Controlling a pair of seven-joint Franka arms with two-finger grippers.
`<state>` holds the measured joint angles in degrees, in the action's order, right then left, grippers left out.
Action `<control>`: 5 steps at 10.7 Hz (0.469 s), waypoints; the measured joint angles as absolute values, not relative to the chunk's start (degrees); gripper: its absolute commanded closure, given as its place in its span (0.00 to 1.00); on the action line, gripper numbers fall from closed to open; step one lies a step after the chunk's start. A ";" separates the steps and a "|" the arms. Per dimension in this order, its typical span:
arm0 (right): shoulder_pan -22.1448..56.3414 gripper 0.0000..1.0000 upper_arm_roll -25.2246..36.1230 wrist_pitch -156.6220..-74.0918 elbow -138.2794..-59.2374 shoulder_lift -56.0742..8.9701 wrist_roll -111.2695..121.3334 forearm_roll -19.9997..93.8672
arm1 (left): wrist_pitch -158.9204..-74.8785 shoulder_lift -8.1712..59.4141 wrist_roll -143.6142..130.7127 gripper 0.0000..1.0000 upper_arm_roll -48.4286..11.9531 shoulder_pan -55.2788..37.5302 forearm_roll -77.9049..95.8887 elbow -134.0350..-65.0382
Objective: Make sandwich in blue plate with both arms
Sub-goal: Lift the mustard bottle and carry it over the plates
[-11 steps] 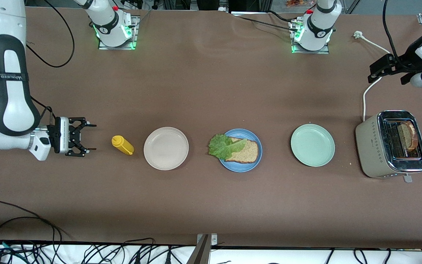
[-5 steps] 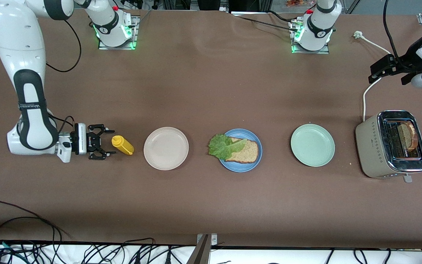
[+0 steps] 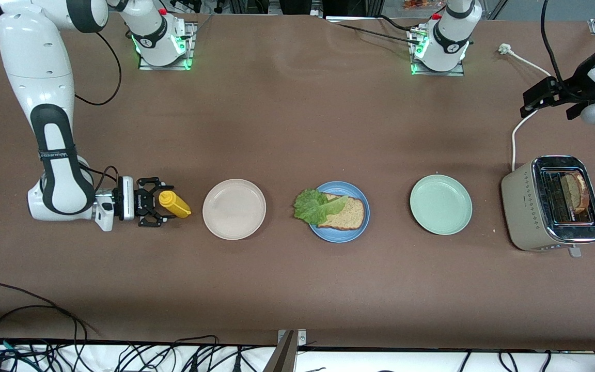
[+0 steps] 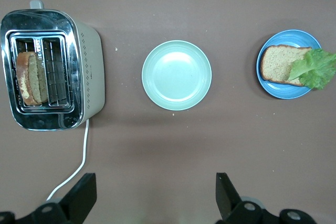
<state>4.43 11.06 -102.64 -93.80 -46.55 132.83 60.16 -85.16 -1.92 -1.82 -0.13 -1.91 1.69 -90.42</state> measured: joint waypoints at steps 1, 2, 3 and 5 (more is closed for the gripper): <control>4.45 0.22 10.52 -103.29 -93.75 -46.56 132.69 60.45 | -85.16 -1.92 -1.82 0.00 -0.13 -1.91 1.69 -90.42; 4.48 0.66 10.14 -104.07 -93.73 -46.56 132.61 60.50 | -85.16 -1.92 -1.82 0.00 -0.13 -1.90 1.69 -90.42; 4.50 1.00 9.92 -104.75 -93.72 -46.56 132.56 60.51 | -85.16 -1.92 -1.82 0.00 -0.13 -1.90 1.69 -90.42; 4.57 1.00 9.78 -106.04 -93.46 -46.55 132.53 60.52 | -85.16 -1.92 -1.82 0.00 -0.13 -1.90 1.69 -90.42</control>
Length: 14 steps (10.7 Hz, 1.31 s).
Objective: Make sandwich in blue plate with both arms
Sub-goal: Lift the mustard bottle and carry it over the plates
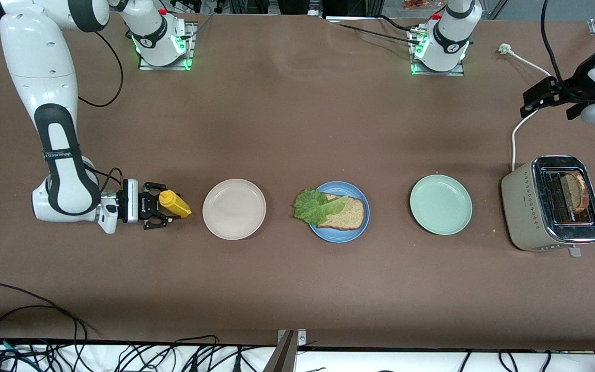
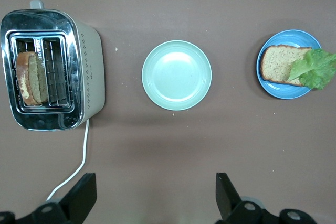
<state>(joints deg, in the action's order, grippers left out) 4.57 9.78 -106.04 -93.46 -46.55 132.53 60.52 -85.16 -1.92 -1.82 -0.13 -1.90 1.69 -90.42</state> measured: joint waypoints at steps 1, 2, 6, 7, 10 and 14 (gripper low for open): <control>4.75 1.00 9.72 -107.01 -93.23 -46.54 132.51 60.52 | -85.16 -1.92 -1.82 0.00 -0.16 -1.90 1.69 -90.42; 5.26 1.00 9.63 -108.09 -92.91 -46.47 132.12 60.52 | -85.16 -1.92 -1.82 0.00 -0.22 -1.91 1.69 -90.42; 10.52 1.00 9.52 -110.27 -89.45 -44.36 110.92 48.68 | -85.15 -1.92 -1.82 0.00 -0.24 -1.91 1.69 -90.43; 12.27 1.00 9.52 -110.33 -88.76 -42.45 104.05 43.31 | -85.16 -1.91 -1.82 0.00 -0.25 -1.91 1.69 -90.42; 19.62 1.00 9.53 -110.27 -88.29 -34.38 81.20 24.58 | -85.16 -1.89 -1.82 0.00 -0.26 -1.91 1.69 -90.42; 33.51 1.00 14.90 -110.16 -88.33 -30.64 64.84 13.32 | -85.16 -1.88 -1.82 0.00 -0.26 -1.89 1.69 -90.42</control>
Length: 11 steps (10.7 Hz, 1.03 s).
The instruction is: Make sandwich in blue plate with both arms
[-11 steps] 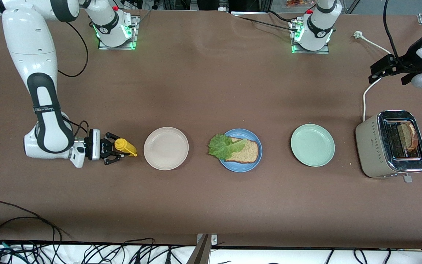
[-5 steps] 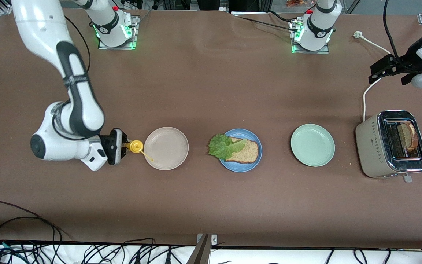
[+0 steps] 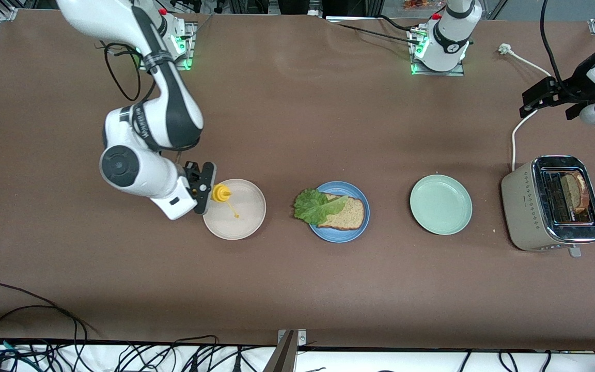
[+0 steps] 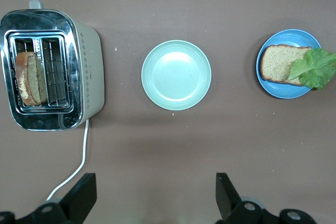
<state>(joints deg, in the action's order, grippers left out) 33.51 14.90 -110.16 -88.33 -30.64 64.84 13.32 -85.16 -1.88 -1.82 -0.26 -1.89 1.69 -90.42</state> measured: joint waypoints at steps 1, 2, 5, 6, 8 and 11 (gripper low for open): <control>37.92 1.00 18.23 -110.01 -88.38 -30.72 62.92 11.85 | -85.16 -1.88 -1.82 0.00 -0.27 -1.89 1.69 -90.42; 42.97 1.00 21.49 -109.93 -88.41 -30.86 59.88 9.31 | -85.16 -1.88 -1.82 0.00 -0.27 -1.90 1.69 -90.42; 53.45 1.00 24.48 -108.35 -85.92 -32.53 50.64 -2.69 | -85.17 -1.88 -1.82 0.00 -0.40 -1.98 1.69 -90.41; 56.10 1.00 25.39 -106.03 -83.04 -34.53 48.99 -5.74 | -85.18 -1.88 -1.82 0.00 -0.52 -2.11 1.69 -90.40; 60.58 1.00 27.49 -101.50 -75.74 -40.27 47.60 -10.11 | -85.20 -1.88 -1.82 0.00 -0.77 -2.17 1.69 -90.39; 65.62 1.00 28.42 -99.79 -69.38 -47.59 46.89 -18.65 | -85.19 -1.88 -1.82 0.00 -0.79 -2.17 1.69 -90.38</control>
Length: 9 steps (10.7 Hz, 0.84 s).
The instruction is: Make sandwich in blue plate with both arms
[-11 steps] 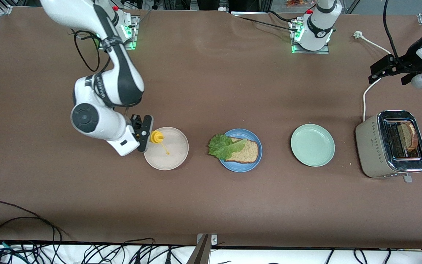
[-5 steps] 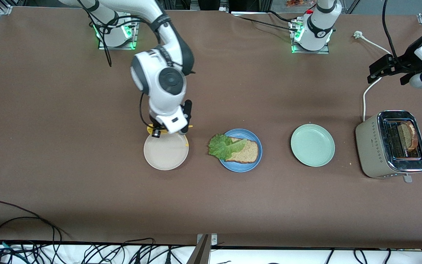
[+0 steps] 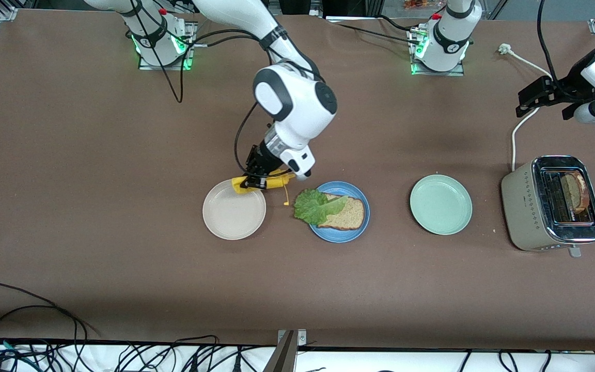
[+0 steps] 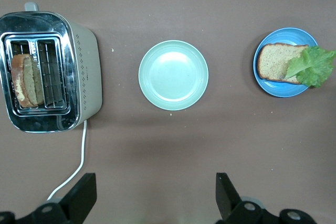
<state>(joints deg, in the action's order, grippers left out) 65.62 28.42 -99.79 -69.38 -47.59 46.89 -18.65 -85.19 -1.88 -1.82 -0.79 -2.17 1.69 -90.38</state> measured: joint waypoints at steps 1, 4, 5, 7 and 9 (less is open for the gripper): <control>66.62 1.00 28.62 -99.53 -68.12 -49.42 46.78 -20.27 | -85.19 -1.88 -1.82 0.00 -0.80 -2.17 1.69 -90.38; 67.71 1.00 30.06 -99.39 -65.58 -53.52 46.77 -22.37 | -85.19 -1.88 -1.82 0.00 -0.80 -2.17 1.69 -90.38; 67.89 1.00 31.05 -99.75 -64.69 -55.15 46.77 -22.44 | -85.19 -1.88 -1.82 0.00 -0.80 -2.17 1.69 -90.38; 67.85 1.00 33.47 -101.48 -63.29 -58.06 46.17 -22.45 | -85.19 -1.88 -1.82 0.00 -0.81 -2.17 1.69 -90.38; 67.38 1.00 34.93 -102.76 -63.07 -59.72 45.35 -22.46 | -85.19 -1.88 -1.82 0.00 -0.80 -2.16 1.69 -90.38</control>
